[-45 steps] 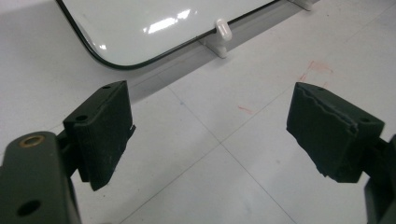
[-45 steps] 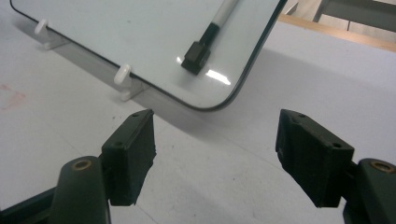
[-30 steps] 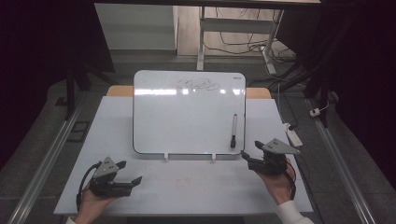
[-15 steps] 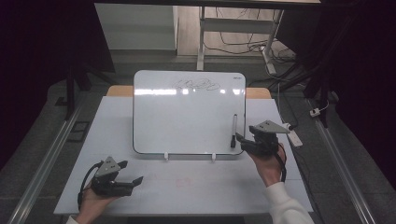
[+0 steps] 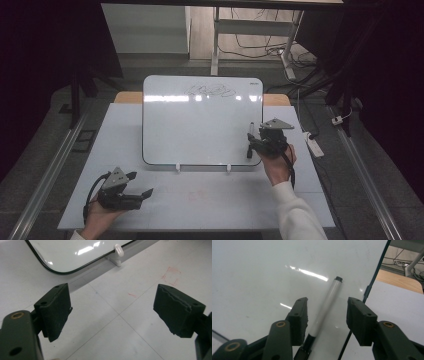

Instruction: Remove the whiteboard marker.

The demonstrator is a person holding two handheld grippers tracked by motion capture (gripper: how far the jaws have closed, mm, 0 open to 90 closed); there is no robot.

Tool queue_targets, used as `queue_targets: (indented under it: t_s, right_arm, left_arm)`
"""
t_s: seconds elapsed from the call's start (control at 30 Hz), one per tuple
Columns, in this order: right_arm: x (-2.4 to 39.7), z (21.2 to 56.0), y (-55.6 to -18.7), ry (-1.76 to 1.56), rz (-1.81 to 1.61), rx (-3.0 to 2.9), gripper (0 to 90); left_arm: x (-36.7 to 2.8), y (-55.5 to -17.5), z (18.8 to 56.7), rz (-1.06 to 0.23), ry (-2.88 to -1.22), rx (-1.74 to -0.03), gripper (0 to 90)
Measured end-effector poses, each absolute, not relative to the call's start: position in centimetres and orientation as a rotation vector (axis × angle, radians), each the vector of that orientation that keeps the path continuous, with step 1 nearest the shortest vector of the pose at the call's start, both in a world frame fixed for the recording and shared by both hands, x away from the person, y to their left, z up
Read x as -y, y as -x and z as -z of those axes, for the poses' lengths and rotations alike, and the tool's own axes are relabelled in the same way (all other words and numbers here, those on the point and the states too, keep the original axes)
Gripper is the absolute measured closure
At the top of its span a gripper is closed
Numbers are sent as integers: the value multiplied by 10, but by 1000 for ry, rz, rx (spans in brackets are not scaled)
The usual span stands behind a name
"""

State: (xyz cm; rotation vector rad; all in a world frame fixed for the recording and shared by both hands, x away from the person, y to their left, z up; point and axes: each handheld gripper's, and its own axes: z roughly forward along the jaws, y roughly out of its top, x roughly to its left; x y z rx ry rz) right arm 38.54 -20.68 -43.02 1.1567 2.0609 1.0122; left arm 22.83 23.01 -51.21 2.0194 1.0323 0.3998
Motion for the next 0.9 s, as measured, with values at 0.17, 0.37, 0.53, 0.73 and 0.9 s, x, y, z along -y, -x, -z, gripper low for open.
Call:
queue_targets:
  t_s: [0.17, 0.37, 0.53, 0.73, 0.9]
  right_arm:
    - [200, 434, -393, -1178, -977, -2044, 604]
    - [194, 436, -396, -1171, -950, -2028, 666]
    - [188, 438, -399, -1162, -909, -2009, 697]
    - [180, 439, -401, -1149, -862, -1994, 706]
    - [173, 439, -400, -1134, -831, -1987, 730]
  left_arm:
    - [-230, -229, 513, -401, -2021, -1034, 151]
    - [-231, -229, 512, -405, -2018, -1035, 151]
    - [-232, -229, 512, -409, -2019, -1034, 151]
    - [-232, -229, 512, -414, -2016, -1033, 151]
    - [-232, -228, 512, -419, -2015, -1031, 151]
